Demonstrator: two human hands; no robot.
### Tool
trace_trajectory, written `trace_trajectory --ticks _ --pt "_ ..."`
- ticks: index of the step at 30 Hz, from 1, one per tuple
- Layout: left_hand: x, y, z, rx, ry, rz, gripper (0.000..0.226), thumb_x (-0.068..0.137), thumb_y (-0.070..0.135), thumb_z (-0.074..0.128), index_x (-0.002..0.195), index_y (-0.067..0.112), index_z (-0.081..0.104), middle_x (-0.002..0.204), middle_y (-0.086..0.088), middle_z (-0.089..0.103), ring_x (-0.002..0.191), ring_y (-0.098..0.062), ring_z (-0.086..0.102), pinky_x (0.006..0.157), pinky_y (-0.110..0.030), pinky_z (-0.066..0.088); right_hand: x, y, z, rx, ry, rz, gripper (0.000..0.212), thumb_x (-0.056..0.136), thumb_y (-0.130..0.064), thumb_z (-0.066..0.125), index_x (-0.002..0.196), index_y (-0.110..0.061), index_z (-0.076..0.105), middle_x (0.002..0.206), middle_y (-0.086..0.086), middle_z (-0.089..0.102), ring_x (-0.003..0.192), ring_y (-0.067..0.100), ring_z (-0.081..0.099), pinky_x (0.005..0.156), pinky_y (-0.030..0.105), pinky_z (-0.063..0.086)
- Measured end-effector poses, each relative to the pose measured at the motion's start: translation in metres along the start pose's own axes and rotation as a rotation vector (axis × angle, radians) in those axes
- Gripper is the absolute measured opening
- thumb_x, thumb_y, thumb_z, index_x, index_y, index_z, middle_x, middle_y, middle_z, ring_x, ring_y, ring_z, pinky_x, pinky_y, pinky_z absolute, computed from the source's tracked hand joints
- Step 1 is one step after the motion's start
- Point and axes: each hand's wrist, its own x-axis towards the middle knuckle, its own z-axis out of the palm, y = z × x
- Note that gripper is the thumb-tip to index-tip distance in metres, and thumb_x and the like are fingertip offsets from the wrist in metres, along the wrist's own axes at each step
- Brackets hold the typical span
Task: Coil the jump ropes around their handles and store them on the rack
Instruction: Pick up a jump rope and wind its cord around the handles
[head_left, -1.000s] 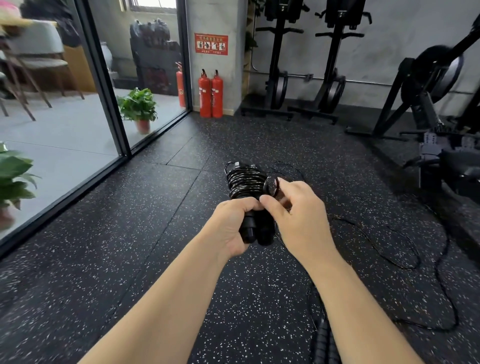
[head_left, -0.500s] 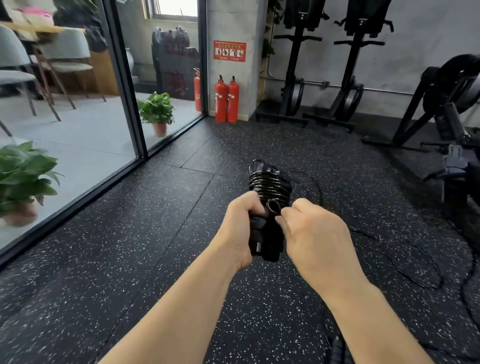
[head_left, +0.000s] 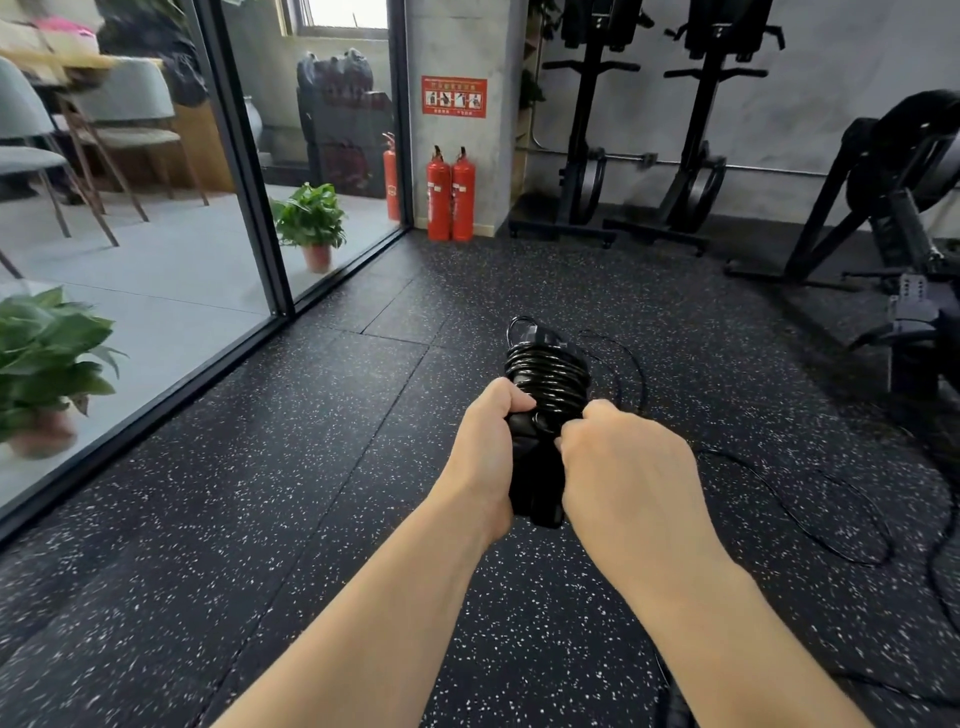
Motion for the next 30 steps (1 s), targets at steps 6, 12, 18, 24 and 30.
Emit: trace_trajectory --ticks 6,12,18,24,30 --pt "-0.002 0.001 0.003 -0.02 0.023 0.003 0.036 0.083 0.02 0.037 0.055 0.014 0.06 0.054 -0.001 0.052 0.042 -0.018 0.046 0.043 -0.015 0.037 -0.001 0.001 0.003 -0.001 0.0 0.054 0.04 0.034 0.004 0.085 0.04 -0.012 0.05 0.049 0.0 0.028 0.034 0.02 0.021 0.052 0.012 -0.003" --pt "-0.001 0.001 0.006 -0.034 0.039 0.001 0.018 0.08 0.015 0.037 0.066 0.013 0.048 0.053 -0.001 0.051 0.041 -0.018 0.044 0.043 -0.015 0.037 -0.002 0.0 0.004 0.001 0.036 0.092 0.043 0.039 0.003 0.088 0.041 -0.012 0.048 0.046 0.004 0.043 0.037 0.02 0.021 0.053 0.013 -0.005" --pt "-0.002 0.003 0.007 -0.07 0.047 -0.001 0.015 0.077 0.013 0.038 0.064 0.014 0.046 0.053 -0.001 0.05 0.04 -0.018 0.044 0.043 -0.015 0.038 -0.002 0.0 0.004 0.007 0.028 0.102 0.045 0.048 0.001 0.088 0.044 -0.013 0.046 0.052 -0.002 0.029 0.045 0.016 0.015 0.05 0.015 -0.006" --pt "-0.002 0.004 0.006 -0.044 0.029 -0.018 0.025 0.084 0.029 0.043 0.068 0.015 0.055 0.059 -0.002 0.051 0.046 -0.019 0.045 0.046 -0.016 0.035 0.0 -0.004 0.003 0.014 0.005 0.099 0.042 0.047 -0.002 0.089 0.043 -0.013 0.049 0.047 0.003 0.043 0.045 0.015 0.017 0.051 0.014 -0.005" --pt "-0.002 0.004 0.004 -0.028 0.028 -0.011 0.023 0.084 0.025 0.042 0.066 0.016 0.052 0.056 0.0 0.052 0.044 -0.017 0.045 0.044 -0.015 0.035 0.003 -0.009 0.001 0.017 0.01 0.088 0.036 0.031 0.008 0.08 0.04 -0.009 0.049 0.045 0.005 0.038 0.044 0.015 0.016 0.054 0.012 -0.003"
